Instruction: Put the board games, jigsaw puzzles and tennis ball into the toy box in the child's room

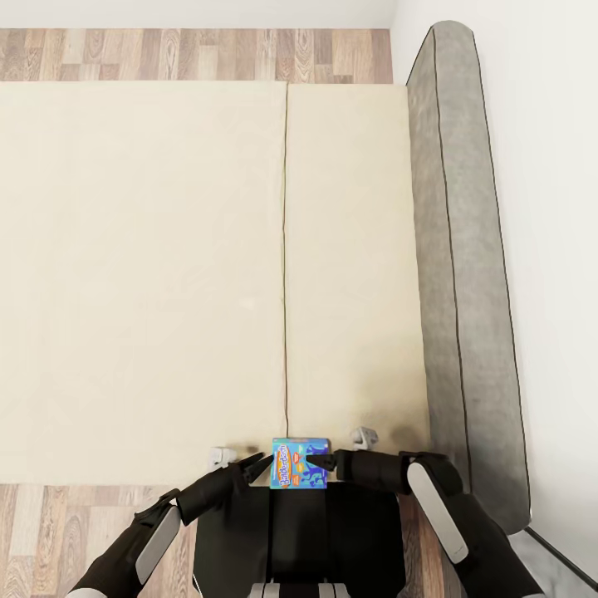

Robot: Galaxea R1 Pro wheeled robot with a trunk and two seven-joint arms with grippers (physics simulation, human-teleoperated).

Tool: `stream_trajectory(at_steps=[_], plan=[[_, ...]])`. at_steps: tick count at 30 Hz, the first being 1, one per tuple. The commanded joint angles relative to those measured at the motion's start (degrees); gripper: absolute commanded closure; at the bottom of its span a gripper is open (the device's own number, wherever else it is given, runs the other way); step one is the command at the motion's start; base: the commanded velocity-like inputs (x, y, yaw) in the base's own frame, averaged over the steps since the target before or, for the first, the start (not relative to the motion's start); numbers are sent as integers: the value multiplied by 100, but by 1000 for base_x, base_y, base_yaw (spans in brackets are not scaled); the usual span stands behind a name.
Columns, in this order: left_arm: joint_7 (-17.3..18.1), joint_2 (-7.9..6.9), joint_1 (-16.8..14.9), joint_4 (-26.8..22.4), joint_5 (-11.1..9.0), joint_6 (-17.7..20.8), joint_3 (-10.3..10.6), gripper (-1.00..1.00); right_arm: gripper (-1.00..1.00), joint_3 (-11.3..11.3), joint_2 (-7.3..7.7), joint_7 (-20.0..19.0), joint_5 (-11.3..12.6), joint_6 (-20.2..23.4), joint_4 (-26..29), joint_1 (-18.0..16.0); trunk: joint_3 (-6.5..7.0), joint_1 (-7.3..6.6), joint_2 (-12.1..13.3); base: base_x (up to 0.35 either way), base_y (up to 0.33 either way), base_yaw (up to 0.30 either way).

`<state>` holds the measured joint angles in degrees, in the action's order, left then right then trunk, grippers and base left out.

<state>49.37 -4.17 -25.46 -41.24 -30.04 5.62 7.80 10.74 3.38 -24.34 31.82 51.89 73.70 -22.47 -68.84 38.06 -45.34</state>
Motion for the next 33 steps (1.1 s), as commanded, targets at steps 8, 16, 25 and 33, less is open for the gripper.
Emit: stream_trajectory(at_steps=[8,16,25,33], plan=[[-476,-5,-3,2,-55,35,11,-100,-100,9,-31,-27,-20,0,-1,-38,-3,2,-4,0,0,0],[-478,-5,-3,2,-55,35,22,-100,-100,17,-167,-27,-24,-78,-45,-49,-3,2,-4,0,0,0],[-479,-5,-3,2,-55,37,73,-100,-100,36,-287,-27,-27,-184,-218,-118,-3,2,-4,0,0,0],[-476,-5,-3,2,-55,38,84,-100,-100,40,-305,-27,-33,-220,-341,-164,-3,2,-4,0,0,0]])
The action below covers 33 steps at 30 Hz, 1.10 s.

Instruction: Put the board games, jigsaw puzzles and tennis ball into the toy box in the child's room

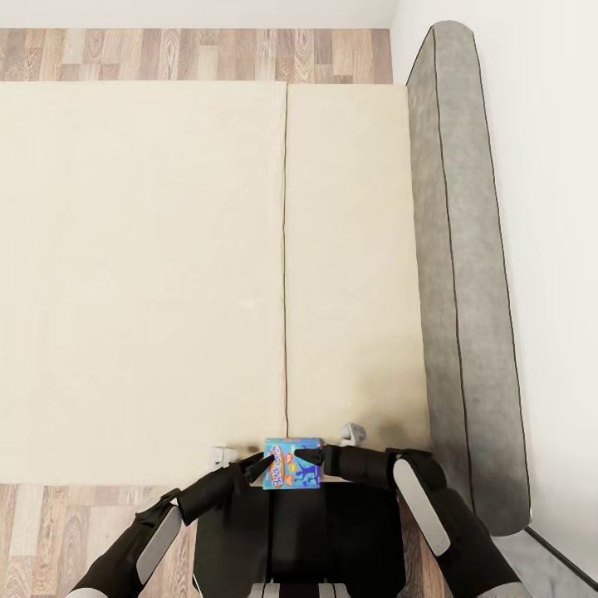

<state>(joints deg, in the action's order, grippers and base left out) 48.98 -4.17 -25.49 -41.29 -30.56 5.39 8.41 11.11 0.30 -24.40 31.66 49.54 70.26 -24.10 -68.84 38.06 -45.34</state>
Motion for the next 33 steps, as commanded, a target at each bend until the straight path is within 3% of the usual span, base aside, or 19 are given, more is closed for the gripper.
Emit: stream_trajectory(at_steps=[1,33], plan=[[-436,-5,0,7,-3,62,25,-100,-100,4,2,-20,-17,9,-10,-6,-3,2,-4,0,0,0],[-434,18,-8,7,-3,60,29,-100,-100,15,-12,-48,-7,0,-55,-21,-3,2,-4,0,0,0]])
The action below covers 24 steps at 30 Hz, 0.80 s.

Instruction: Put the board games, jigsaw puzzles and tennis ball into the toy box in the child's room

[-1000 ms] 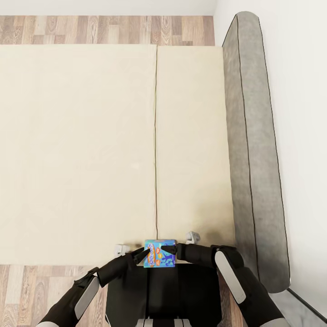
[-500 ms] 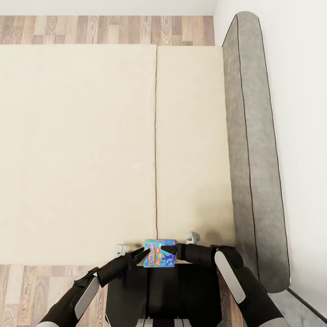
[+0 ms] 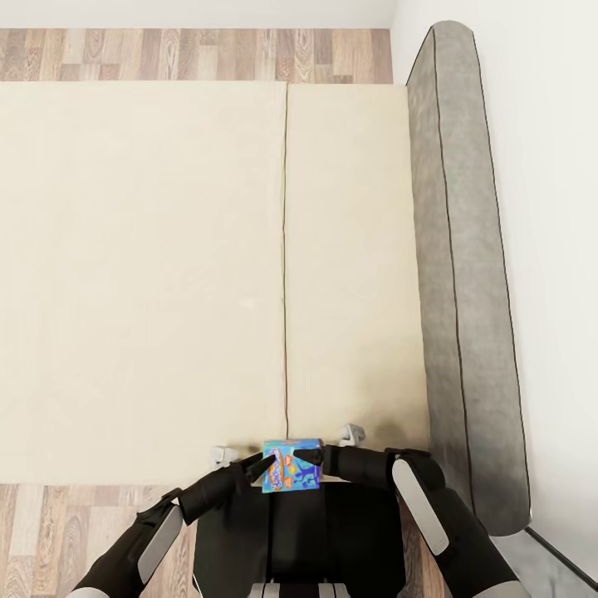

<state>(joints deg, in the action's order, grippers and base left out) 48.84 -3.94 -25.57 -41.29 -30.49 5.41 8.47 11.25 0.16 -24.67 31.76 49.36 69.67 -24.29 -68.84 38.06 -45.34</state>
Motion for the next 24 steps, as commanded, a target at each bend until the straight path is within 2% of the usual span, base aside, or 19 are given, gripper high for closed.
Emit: stream_trajectory(at_steps=[1,6,16,24], plan=[[-419,3,0,8,-9,58,23,-100,-100,2,2,-26,-16,24,10,0,-3,3,-4,0,0,0],[-419,32,-1,9,-9,56,23,-100,-100,26,2,-35,-14,41,31,1,-3,3,-4,0,0,0],[-419,77,-3,7,-4,38,23,-100,-100,276,5,-37,4,68,69,3,-3,3,-4,0,0,0],[-422,97,-7,12,-1,33,87,-100,-100,338,9,-37,12,78,87,3,-3,3,-4,0,0,0]])
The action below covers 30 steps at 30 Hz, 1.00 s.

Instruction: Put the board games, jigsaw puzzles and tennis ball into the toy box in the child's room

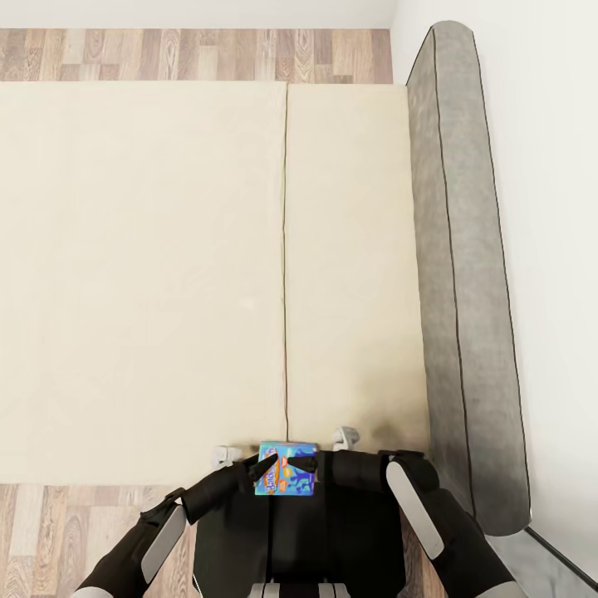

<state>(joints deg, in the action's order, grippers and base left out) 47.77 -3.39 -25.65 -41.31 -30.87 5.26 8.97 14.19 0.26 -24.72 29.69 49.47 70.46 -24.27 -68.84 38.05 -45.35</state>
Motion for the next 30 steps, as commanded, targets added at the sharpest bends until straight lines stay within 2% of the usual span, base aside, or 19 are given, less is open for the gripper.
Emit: stream_trajectory(at_steps=[1,20,21,30], plan=[[-315,42,1,14,36,47,38,-100,-100,45,-1,-33,218,67,9,1,-3,3,-3,0,0,0],[-326,50,-110,159,37,27,129,-100,-100,60,9,-33,245,80,54,7,-3,3,-3,0,0,0],[-325,50,-111,162,37,26,129,100,-100,60,9,-33,245,80,54,7,-3,3,-3,0,0,0],[-318,49,-115,166,37,24,131,100,-100,51,21,-33,257,80,56,5,-3,3,-3,0,0,0]])
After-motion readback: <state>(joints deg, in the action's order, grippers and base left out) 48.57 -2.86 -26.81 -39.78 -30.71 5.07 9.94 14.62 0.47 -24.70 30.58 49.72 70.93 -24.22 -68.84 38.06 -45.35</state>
